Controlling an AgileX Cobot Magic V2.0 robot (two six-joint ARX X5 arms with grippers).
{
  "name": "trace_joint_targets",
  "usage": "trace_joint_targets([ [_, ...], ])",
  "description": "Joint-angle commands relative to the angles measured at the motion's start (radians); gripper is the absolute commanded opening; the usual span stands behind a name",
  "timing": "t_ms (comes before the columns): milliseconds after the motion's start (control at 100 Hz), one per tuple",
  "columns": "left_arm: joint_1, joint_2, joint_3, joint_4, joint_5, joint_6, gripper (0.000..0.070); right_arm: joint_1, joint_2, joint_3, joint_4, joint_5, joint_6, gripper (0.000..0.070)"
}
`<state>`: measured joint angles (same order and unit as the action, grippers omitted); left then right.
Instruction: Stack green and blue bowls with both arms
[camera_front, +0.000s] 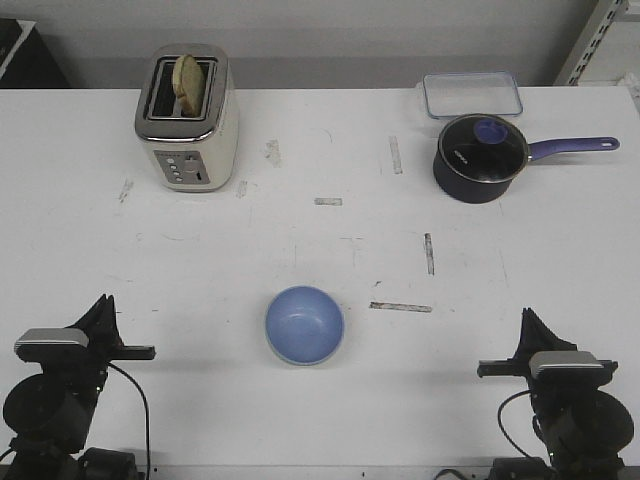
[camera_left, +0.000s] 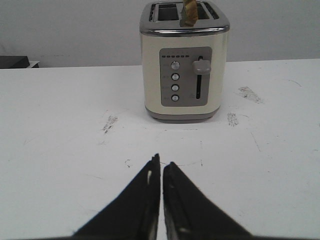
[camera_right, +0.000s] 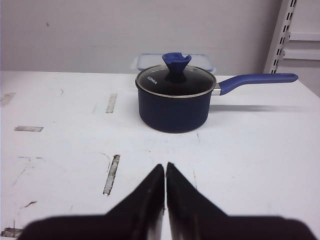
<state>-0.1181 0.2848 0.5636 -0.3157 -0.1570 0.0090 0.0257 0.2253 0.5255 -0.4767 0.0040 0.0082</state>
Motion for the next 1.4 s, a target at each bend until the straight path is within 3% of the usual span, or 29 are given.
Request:
trace_joint_targets([
  [0,0.001,0.001,0.011,0.011,0.000,-0.002,0.0001,0.001,-0.003,0.003,0.013,0.003,0.014,0.0000],
  [430,0.011,-0.023,-0.019,0.019,0.010,-0.002,0.0001,0.001,-0.003,0.003,0.013,0.003,0.014,0.0000],
  [640,0.095,-0.147,-0.217,0.159,0.150,-0.001,0.0001,0.001,-0.003,0.003,0.013,0.003,0.014,0.0000],
  [870,0.150,-0.283,-0.430,0.264,0.183,0.000,0.0001,0.001,-0.003,0.003,0.013,0.003,0.014,0.0000],
  [990,0.150,-0.282,-0.551,0.410,0.183,-0.001,0.0001,0.001,-0.003,0.003,0.013,0.003,0.014,0.0000],
  [1390,0.150,-0.282,-0.551,0.369,0.187,-0.002,0.0001,0.001,-0.003,0.004,0.013,0.003,0.014,0.0000],
])
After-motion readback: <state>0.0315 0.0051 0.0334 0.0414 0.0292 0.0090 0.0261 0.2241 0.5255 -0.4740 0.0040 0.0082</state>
